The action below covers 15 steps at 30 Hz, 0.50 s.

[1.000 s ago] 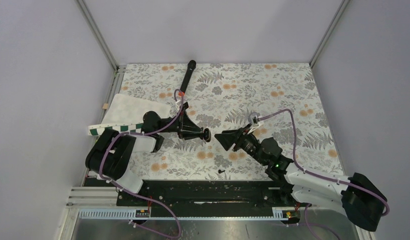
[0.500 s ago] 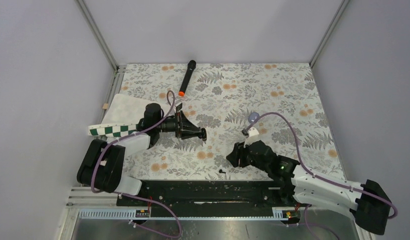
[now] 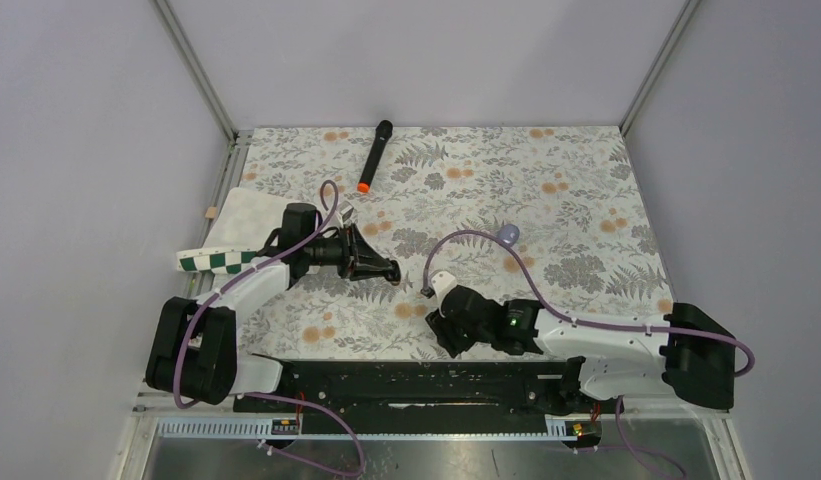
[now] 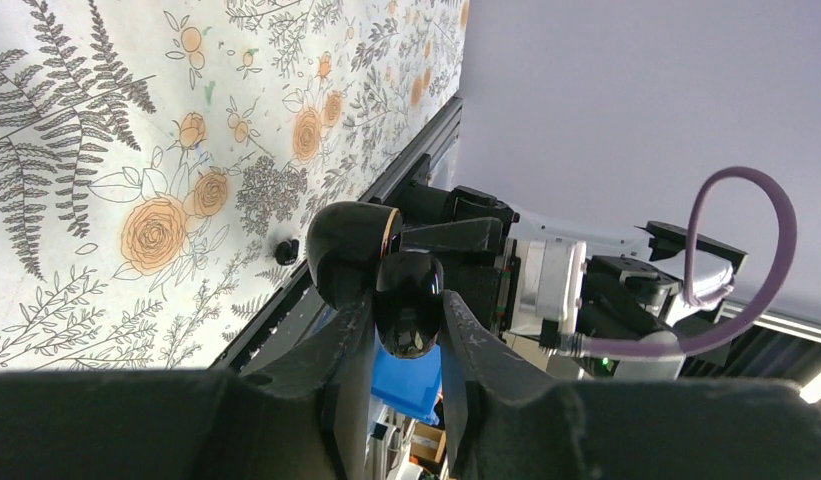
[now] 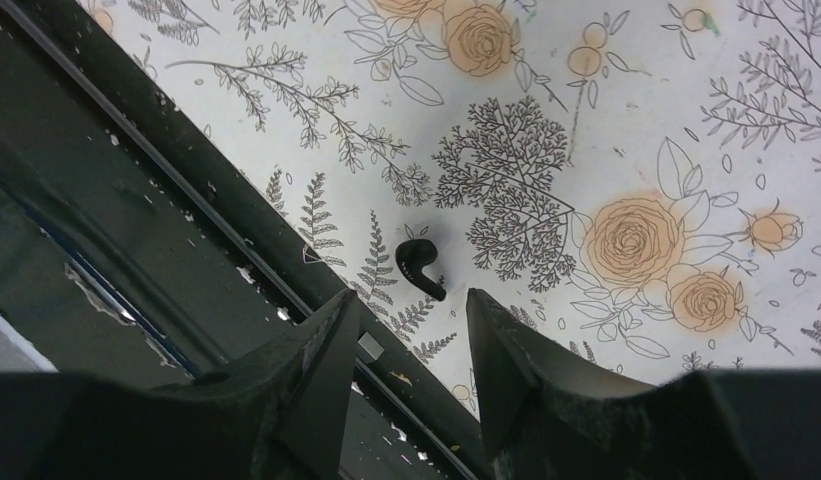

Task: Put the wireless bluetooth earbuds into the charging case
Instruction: Pick up the right earbud from the center of the board.

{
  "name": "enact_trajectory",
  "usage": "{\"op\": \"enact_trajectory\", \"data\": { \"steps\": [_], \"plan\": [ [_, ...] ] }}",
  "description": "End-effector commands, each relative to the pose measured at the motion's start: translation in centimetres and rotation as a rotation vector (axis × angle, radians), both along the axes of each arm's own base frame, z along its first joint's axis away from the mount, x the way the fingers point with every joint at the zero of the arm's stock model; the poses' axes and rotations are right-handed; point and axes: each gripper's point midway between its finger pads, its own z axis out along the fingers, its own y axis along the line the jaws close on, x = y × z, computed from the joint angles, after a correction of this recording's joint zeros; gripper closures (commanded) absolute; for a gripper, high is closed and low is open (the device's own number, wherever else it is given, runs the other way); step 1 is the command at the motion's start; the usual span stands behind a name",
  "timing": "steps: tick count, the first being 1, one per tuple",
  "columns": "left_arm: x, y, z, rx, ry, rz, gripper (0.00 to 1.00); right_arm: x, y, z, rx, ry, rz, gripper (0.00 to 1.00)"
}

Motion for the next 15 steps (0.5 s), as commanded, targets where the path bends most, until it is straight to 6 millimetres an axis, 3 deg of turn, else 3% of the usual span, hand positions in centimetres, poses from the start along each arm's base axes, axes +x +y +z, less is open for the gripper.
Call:
{"op": "enact_trajectory", "data": {
  "steps": [1,15],
  "plan": [
    [0.3,0.3,0.3,0.014,-0.05,0.004,1.0,-0.3,0.9,0.4,-0.071,-0.019,0.112,0.49],
    [0.4,0.8,-0.1,0.021,-0.044,0.021,1.0,-0.6,1.7,-2.1,-0.19,-0.028,0.157,0.56]
  ]
}}
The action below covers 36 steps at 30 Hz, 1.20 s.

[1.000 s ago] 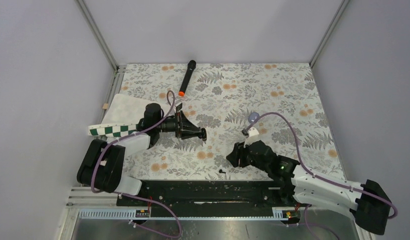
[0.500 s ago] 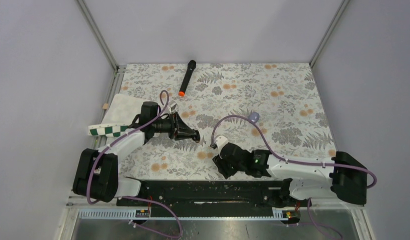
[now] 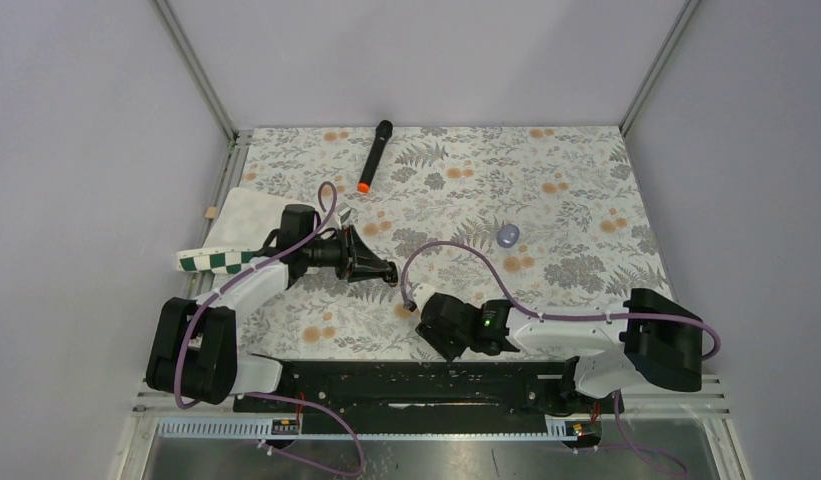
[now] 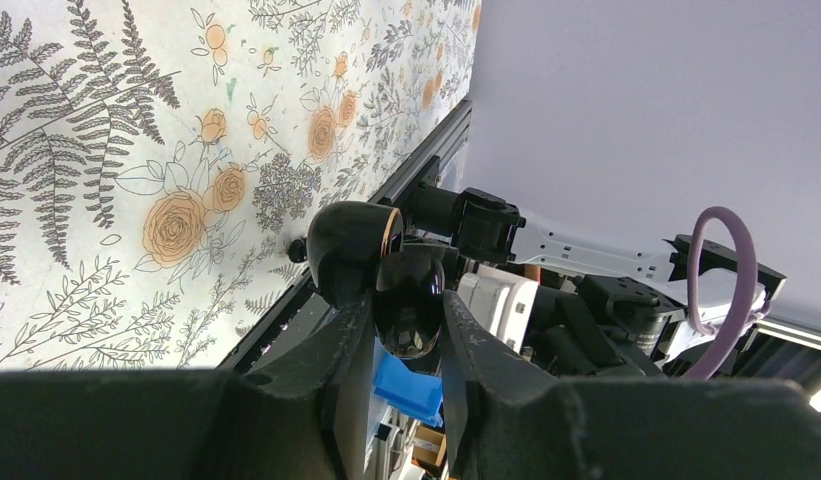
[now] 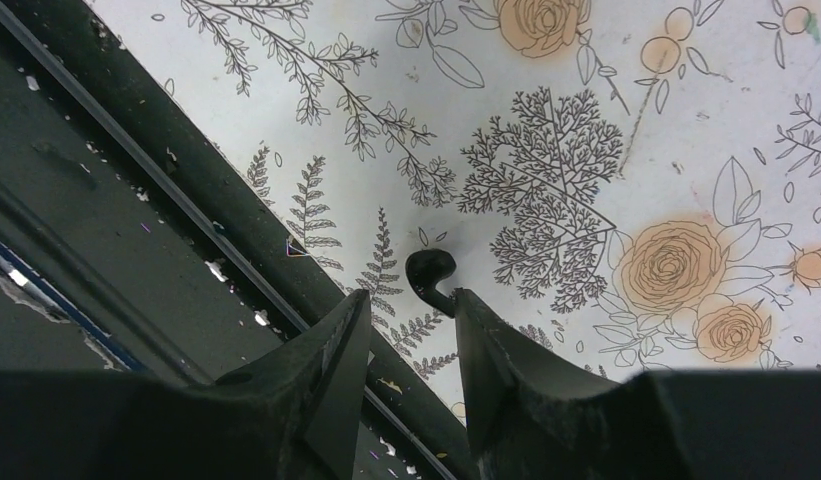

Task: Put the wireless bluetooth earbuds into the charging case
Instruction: Pick up the right earbud from the center of the board.

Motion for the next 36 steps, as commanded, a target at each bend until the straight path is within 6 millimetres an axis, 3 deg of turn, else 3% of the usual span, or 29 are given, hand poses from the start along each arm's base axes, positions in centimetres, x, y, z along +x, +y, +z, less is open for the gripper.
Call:
{"op": "enact_trajectory", "data": {
  "steps": [1,9,23,36],
  "plan": [
    [0.4,0.2,0.5,-0.002,-0.049,0.009,1.0,0.3,0.9,0.6,-0.028,-0.044,0.035,0.56],
    [0.4,0.3,0.8,-0.005,-0.055,0.012,1.0,2.1,0.4,0.5,-0.059,-0.146,-0.034,0.6],
    [0.3,0.3,0.9,-0.01,-0.053,0.008,1.0,1.5,1.3,-0.7,-0.072,-0.114,-0.005,0.7],
    [0.1,0.4,1.0,-0.013,-0.056,0.004,1.0,2.2,1.7,-0.8,-0.099,-0.135,-0.017,0.63]
  ]
}}
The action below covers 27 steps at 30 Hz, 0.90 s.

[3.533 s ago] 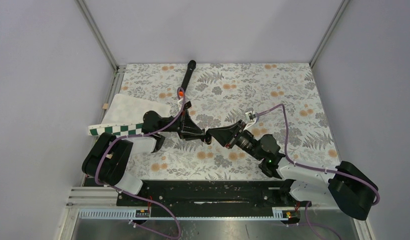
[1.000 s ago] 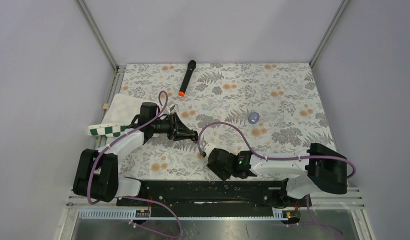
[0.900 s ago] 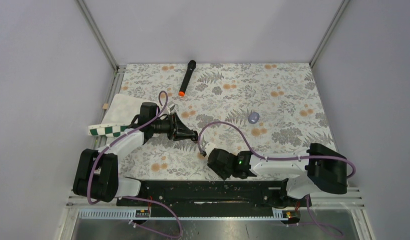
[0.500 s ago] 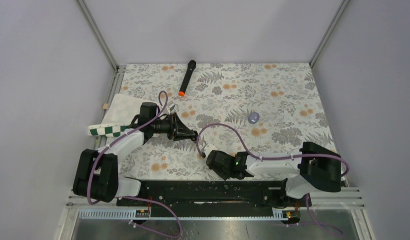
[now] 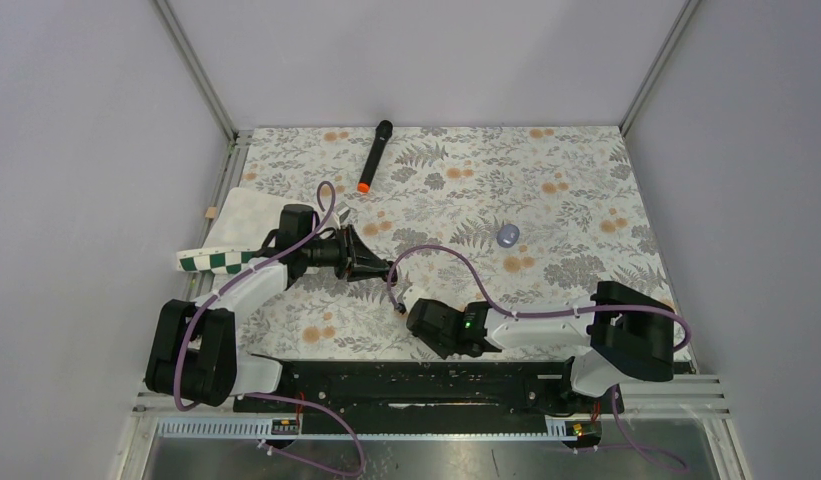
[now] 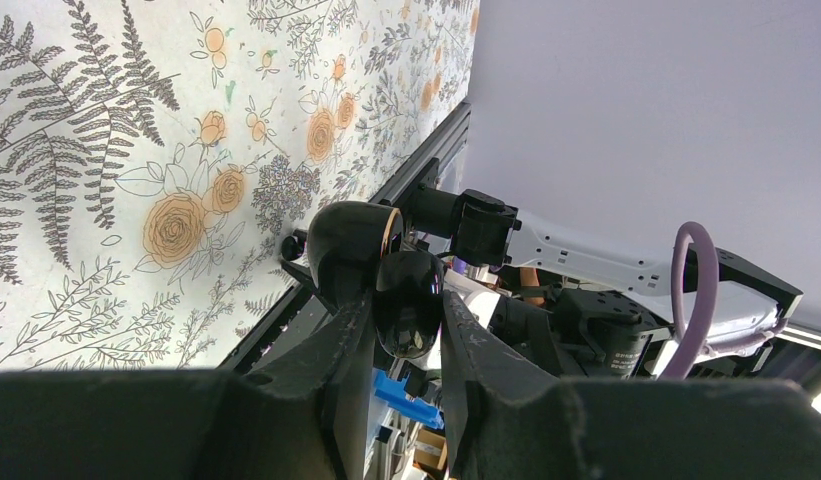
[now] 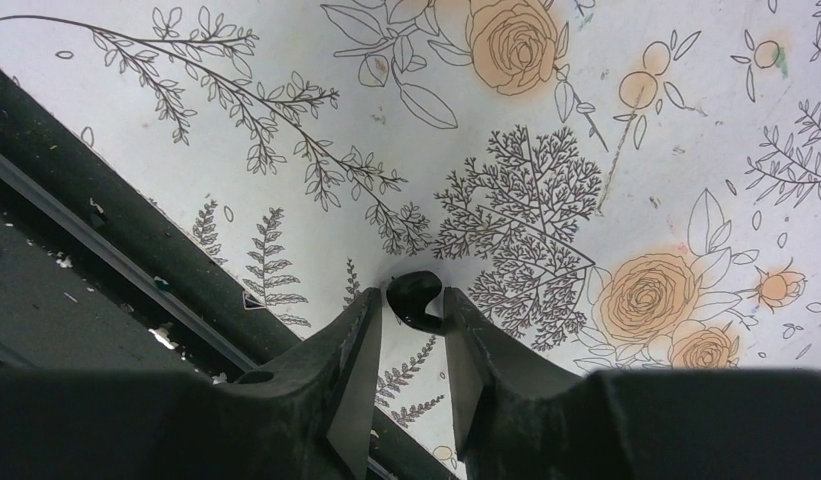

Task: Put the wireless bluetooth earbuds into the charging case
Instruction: Pick up the right earbud from the center of the board.

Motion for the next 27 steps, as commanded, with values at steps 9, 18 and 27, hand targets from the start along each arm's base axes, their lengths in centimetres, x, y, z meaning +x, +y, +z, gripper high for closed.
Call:
{"op": "enact_trajectory", "data": {
  "steps": [9,18,27],
  "plan": [
    [0.0,0.2,0.7,-0.011,-0.047,-0.006,1.0,1.2,1.3,1.3,0.02,-0.068,-0.017,0.71],
    [-0.1,0.4,0.3,0.011,-0.042,-0.006,1.0,1.8,1.7,3.0,0.087,-0.096,-0.075,1.0],
    [-1.6,-0.4,0.3,-0.007,-0.04,-0.093,1.0,3.7,3.2,12.3,0.585,-0.141,-0.186,1.0]
  ]
}}
